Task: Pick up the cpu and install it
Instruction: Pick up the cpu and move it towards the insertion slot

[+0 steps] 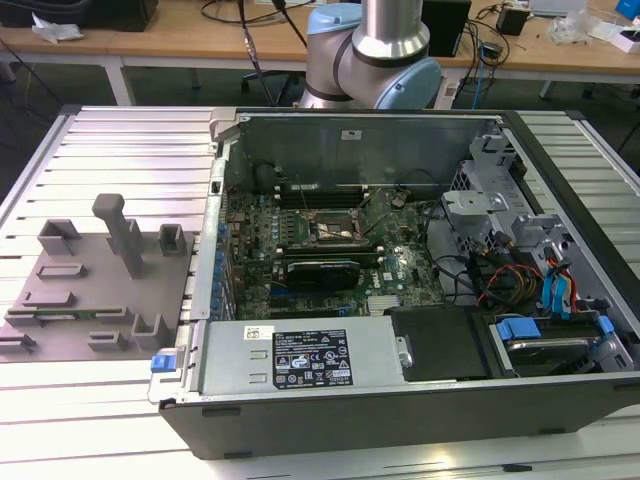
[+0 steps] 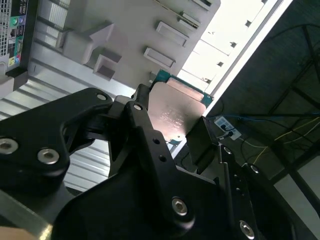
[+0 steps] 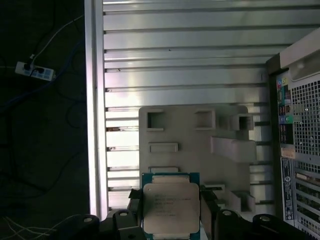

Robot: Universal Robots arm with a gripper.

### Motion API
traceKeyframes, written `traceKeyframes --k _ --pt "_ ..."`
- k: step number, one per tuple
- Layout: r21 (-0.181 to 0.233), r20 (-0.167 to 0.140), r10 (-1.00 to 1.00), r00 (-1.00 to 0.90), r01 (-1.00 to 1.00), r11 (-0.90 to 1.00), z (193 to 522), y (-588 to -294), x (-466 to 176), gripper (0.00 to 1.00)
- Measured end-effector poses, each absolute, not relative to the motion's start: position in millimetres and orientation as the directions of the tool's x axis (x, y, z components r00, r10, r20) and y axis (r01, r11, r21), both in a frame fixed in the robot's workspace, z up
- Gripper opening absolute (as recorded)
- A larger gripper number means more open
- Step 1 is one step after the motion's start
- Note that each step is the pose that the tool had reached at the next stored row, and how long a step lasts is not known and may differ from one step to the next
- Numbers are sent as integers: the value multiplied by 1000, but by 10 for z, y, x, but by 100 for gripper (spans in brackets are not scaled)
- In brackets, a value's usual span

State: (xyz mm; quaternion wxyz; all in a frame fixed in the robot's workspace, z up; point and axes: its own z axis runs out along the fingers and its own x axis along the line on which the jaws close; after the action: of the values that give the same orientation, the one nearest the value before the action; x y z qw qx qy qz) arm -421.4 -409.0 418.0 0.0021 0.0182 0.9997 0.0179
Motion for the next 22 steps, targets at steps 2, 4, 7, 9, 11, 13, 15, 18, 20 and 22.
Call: traceKeyframes --k 2,4,7,9,11,13,15,18,20,22 --pt "36 -4 36 -999 36 999 4180 -4090 -4214 55" --pt "36 -4 36 -999 36 999 4181 -4090 -4214 55" --pt "36 -4 36 -999 36 999 4182 -4090 -4147 55" --pt "36 -3 36 -999 36 999 4182 -4090 -4045 55" --pt "36 -4 36 -999 36 999 4182 -4090 -3988 55" --pt "36 -4 36 -999 36 999 4181 -4090 -3931 55" --pt "36 -4 36 -999 36 999 4182 -4090 -3891 55" --pt "36 -4 36 -999 36 999 4182 -4090 -3822 55" --pt "36 -4 36 -999 36 999 4182 -4090 -3770 55" --pt "36 -3 36 -999 36 999 4182 -4090 -3713 55"
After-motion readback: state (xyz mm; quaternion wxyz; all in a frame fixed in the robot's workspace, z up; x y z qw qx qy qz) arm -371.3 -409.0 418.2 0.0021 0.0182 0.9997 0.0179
